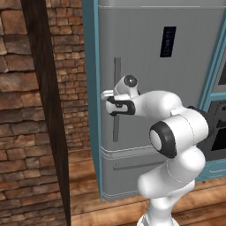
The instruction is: Take the lemon wedge from the fridge and place it on the plate with fish on the dining counter.
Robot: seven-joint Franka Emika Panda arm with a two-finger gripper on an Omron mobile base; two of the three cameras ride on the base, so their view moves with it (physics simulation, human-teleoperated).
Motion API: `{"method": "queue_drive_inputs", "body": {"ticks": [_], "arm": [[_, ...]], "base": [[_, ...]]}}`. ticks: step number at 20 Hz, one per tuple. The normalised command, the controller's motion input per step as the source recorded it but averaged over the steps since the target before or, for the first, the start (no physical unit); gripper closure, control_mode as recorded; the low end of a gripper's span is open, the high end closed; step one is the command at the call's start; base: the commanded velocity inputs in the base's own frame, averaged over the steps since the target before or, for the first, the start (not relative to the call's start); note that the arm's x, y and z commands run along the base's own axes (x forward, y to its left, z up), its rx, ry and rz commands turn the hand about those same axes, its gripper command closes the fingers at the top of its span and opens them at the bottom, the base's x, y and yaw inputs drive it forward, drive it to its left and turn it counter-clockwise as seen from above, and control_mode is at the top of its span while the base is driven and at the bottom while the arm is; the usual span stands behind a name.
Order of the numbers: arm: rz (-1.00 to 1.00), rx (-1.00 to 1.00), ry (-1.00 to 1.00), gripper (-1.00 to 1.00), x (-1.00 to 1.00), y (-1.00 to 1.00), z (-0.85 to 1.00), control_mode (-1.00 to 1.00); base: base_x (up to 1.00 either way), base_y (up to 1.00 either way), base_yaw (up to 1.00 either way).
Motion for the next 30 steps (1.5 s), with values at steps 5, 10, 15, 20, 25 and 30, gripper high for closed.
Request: {"method": "queue_drive_inputs", "body": {"ticks": [5, 10, 15, 20, 25, 30], "arm": [[0.0, 0.0, 0.0, -1.0, 0.26, 0.0, -0.06, -1.0], [0.0, 0.0, 0.0, 1.0, 0.0, 0.0, 0.0, -1.0], [-0.01, 0.0, 0.0, 1.0, -0.04, 0.0, 0.0, -1.0], [-0.11, 0.0, -0.03, 1.0, -0.83, -0.27, 0.0, -1.0], [-0.2, 0.01, -0.12, 1.0, -1.0, -0.65, 0.0, -1.0], [-0.25, 0.06, -0.16, 1.0, -1.0, -0.95, 0.05, -1.0]], "base": [[0.0, 0.0, 0.0], [0.0, 0.0, 0.0], [0.0, 0.0, 0.0], [0.0, 0.0, 0.0], [0.0, 0.0, 0.0], [0.0, 0.0, 0.0]]}}
